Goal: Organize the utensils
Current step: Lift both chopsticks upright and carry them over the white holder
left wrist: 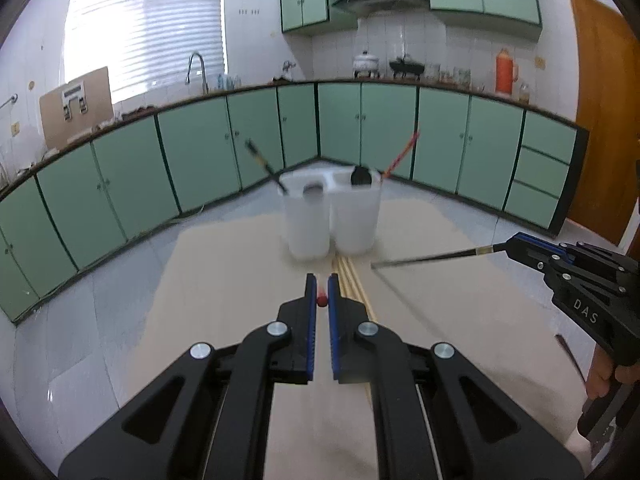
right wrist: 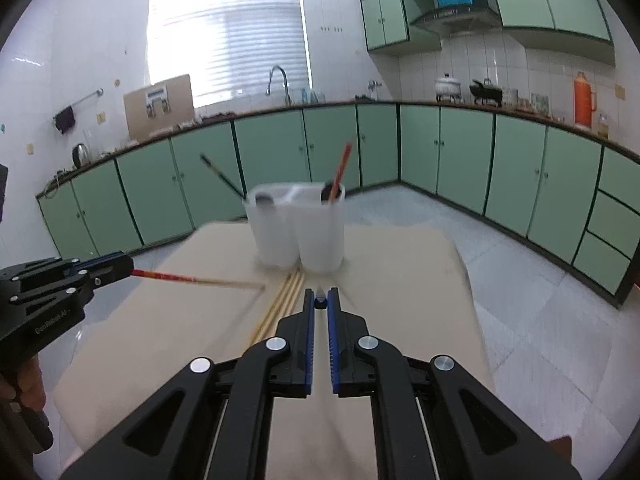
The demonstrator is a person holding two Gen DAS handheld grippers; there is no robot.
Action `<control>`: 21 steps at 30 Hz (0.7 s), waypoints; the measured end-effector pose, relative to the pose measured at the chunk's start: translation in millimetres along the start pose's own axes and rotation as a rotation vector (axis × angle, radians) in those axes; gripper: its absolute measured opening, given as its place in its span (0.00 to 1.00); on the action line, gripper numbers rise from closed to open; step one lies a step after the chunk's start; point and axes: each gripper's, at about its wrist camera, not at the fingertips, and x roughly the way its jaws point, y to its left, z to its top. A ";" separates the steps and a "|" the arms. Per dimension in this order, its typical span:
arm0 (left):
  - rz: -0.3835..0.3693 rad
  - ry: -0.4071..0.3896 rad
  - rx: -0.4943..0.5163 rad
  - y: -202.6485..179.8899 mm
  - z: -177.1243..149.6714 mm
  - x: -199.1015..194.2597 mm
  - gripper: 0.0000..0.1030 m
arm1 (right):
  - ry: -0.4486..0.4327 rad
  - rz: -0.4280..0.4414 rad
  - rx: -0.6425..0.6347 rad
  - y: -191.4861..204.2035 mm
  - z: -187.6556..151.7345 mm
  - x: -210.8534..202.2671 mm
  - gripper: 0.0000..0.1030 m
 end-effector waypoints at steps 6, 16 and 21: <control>-0.018 -0.056 0.011 0.3 26.2 -7.2 0.05 | -0.022 0.063 0.022 -5.9 32.8 -2.6 0.06; -0.056 -0.098 0.008 2.0 56.4 -4.7 0.05 | -0.011 0.122 -0.013 -0.4 71.6 3.3 0.06; -0.067 -0.109 -0.004 8.6 63.1 -4.8 0.05 | -0.004 0.143 -0.032 5.0 79.8 3.7 0.06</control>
